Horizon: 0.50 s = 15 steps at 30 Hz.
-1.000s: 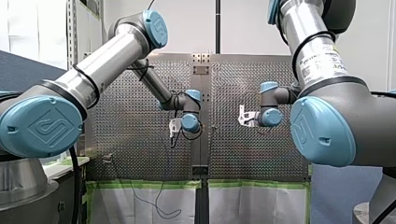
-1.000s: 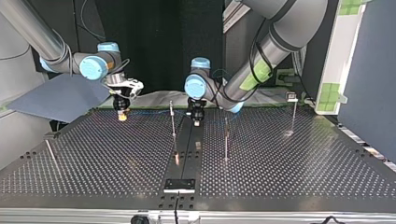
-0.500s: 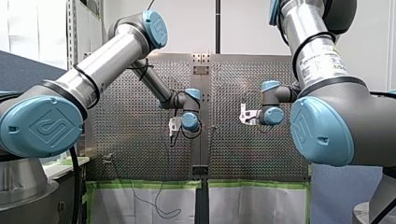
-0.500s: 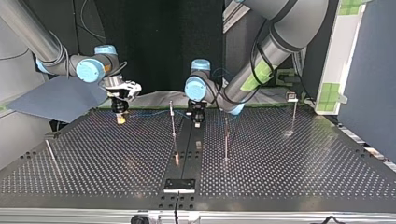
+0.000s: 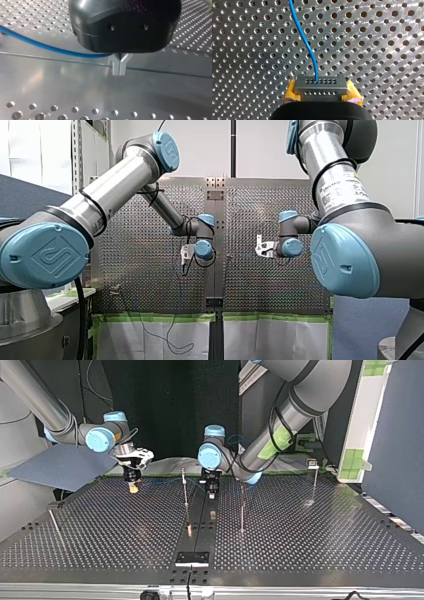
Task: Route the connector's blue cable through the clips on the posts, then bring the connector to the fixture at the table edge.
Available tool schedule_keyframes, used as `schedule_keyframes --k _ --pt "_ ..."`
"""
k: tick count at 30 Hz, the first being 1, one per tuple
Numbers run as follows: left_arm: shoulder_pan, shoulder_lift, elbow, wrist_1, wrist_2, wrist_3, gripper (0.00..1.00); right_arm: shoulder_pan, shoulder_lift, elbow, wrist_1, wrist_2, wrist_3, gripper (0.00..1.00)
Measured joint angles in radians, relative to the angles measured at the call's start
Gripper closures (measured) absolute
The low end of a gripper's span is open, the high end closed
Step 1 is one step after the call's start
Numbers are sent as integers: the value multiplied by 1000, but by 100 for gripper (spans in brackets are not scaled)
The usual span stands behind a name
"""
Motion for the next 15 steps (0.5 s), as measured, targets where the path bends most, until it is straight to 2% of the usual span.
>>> schedule_keyframes --k 15 --pt "3 -2 11 -2 2 -1 100 -4 2 -18 16 -12 6 100"
